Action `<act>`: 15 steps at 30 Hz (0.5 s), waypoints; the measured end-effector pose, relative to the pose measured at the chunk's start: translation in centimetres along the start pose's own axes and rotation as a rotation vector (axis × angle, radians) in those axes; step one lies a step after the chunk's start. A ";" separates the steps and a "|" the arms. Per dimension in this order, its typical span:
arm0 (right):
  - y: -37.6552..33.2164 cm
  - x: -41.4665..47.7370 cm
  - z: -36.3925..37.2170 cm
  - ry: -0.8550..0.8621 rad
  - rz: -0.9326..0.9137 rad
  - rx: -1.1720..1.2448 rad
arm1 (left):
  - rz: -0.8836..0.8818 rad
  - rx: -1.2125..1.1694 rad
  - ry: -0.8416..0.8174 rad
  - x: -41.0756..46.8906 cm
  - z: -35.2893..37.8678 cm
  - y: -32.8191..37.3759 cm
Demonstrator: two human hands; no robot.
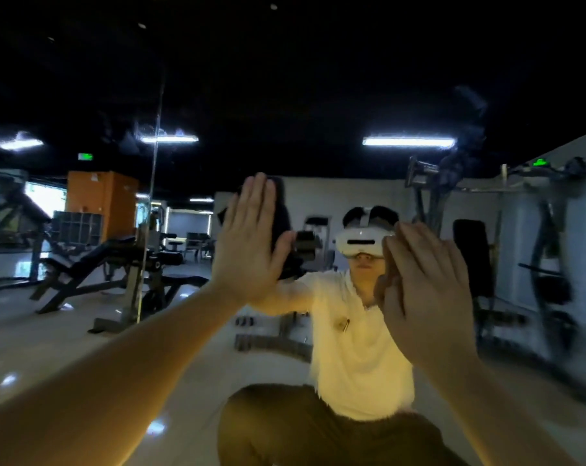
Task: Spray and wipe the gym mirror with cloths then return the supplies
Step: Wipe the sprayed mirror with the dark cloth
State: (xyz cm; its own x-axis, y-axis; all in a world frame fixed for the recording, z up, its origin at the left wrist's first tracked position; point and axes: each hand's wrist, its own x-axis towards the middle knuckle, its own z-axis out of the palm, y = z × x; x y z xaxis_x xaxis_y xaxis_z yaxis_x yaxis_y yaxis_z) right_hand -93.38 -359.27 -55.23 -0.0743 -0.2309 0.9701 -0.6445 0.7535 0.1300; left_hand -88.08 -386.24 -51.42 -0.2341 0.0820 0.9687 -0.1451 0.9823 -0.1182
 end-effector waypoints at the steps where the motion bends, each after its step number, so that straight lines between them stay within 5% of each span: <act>1: 0.2 -0.7 0.0 0.002 0.012 -0.016 | -0.036 -0.006 0.007 -1.1 0.0 -1.3; 6: 2.4 -4.4 -1.1 -0.022 0.087 -0.052 | -0.241 -0.049 0.052 -5.1 0.9 -1.6; 15: 4.5 -10.5 -1.3 -0.078 0.082 0.003 | 0.073 -0.144 -0.040 -5.4 3.7 15.2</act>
State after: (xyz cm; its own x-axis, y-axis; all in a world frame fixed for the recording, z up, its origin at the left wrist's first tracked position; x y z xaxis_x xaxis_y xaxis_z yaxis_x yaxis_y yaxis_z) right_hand -94.46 -352.68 -64.52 -0.1857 -0.2158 0.9586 -0.6364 0.7697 0.0500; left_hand -92.57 -372.39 -59.25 -0.2775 0.1497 0.9490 0.0119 0.9883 -0.1524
